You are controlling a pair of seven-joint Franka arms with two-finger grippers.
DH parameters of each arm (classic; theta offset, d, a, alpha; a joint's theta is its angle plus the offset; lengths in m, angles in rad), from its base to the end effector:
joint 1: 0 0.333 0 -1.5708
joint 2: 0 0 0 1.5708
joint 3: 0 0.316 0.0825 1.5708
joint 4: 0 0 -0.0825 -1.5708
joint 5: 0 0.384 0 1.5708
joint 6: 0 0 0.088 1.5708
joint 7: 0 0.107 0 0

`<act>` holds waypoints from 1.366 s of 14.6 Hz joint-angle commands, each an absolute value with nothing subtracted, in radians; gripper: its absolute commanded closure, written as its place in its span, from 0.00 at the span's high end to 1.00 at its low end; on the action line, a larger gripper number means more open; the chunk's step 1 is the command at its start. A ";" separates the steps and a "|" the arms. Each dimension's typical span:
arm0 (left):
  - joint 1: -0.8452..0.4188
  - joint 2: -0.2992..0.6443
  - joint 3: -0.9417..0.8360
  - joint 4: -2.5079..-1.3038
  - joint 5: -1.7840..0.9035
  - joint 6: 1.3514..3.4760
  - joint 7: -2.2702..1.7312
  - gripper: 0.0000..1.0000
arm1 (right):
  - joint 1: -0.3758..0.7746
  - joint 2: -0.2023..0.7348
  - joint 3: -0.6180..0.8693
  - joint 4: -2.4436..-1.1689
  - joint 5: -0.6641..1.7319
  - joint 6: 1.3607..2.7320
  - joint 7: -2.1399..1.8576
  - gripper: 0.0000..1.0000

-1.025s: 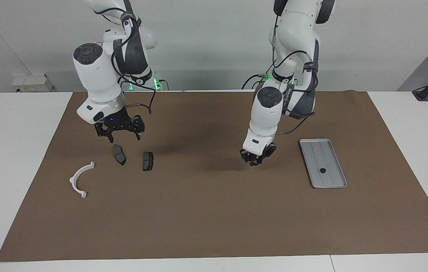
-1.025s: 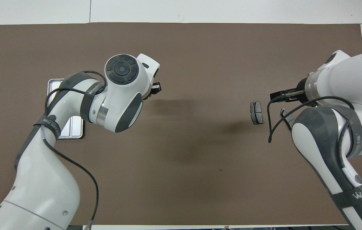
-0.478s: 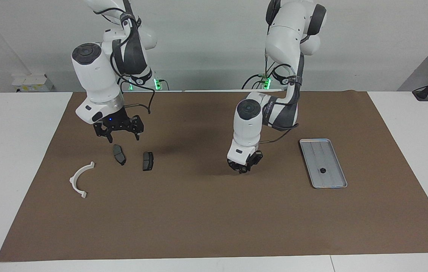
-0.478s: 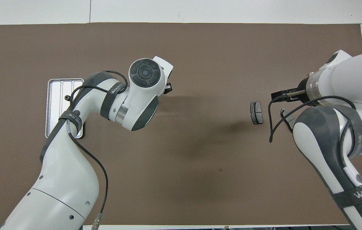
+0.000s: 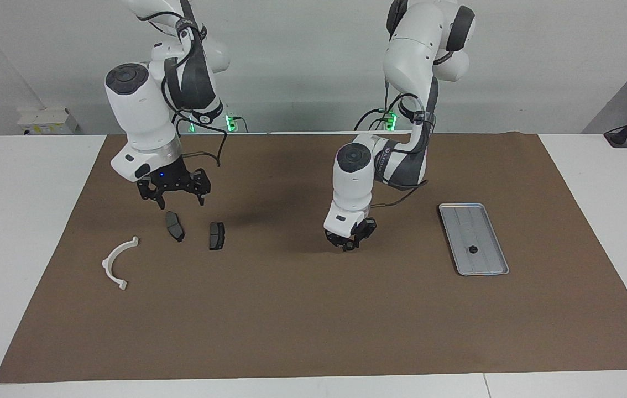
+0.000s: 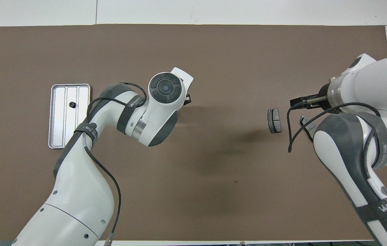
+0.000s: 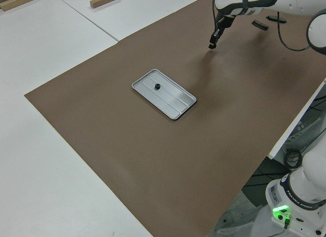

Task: Place bearing gear from tray to pile
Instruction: 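Lift the dark part with the left gripper and set it mid-table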

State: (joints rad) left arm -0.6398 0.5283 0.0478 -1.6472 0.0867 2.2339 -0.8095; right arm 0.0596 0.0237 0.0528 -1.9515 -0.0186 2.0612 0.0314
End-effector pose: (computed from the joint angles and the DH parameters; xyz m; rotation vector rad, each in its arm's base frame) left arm 0.5698 -0.3848 0.3127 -3.0936 -0.2463 -0.1634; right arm 0.5688 0.0630 0.4727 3.1262 0.1392 0.1361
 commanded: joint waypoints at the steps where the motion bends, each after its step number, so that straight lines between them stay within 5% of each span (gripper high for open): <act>1: -0.667 0.497 0.066 -1.739 0.106 2.302 -0.839 0.00 | 0.048 0.014 0.055 -1.960 -0.002 2.056 0.023 1.00; 4: -0.676 0.485 0.067 -1.778 0.106 2.330 -0.839 0.00 | 0.048 0.014 0.055 -1.960 -0.002 2.056 0.023 1.00; 5: -0.675 0.485 0.067 -1.776 0.106 2.330 -0.838 0.16 | 0.048 0.014 0.055 -1.960 -0.002 2.056 0.025 1.00; 6: -0.673 0.485 0.067 -1.775 0.106 2.327 -0.835 0.66 | 0.048 0.014 0.055 -1.960 -0.002 2.056 0.025 1.00; 7: -0.672 0.485 0.069 -1.766 0.107 2.315 -0.834 1.00 | 0.048 0.014 0.055 -1.962 -0.002 2.056 0.026 1.00; 13: -0.638 0.441 0.080 -1.657 0.150 2.120 -0.816 1.00 | 0.054 0.012 0.055 -1.962 -0.002 2.056 0.032 1.00; 20: -0.373 0.241 0.086 -1.669 0.143 1.947 -0.462 1.00 | 0.162 0.011 0.057 -1.960 -0.002 2.057 0.236 1.00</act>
State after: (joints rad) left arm -0.4419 0.2932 0.1004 -1.6401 0.1362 1.9915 -0.5513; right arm 0.1164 0.0237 0.0546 -1.9518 -0.0161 2.0612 0.1430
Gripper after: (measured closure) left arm 0.000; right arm 0.000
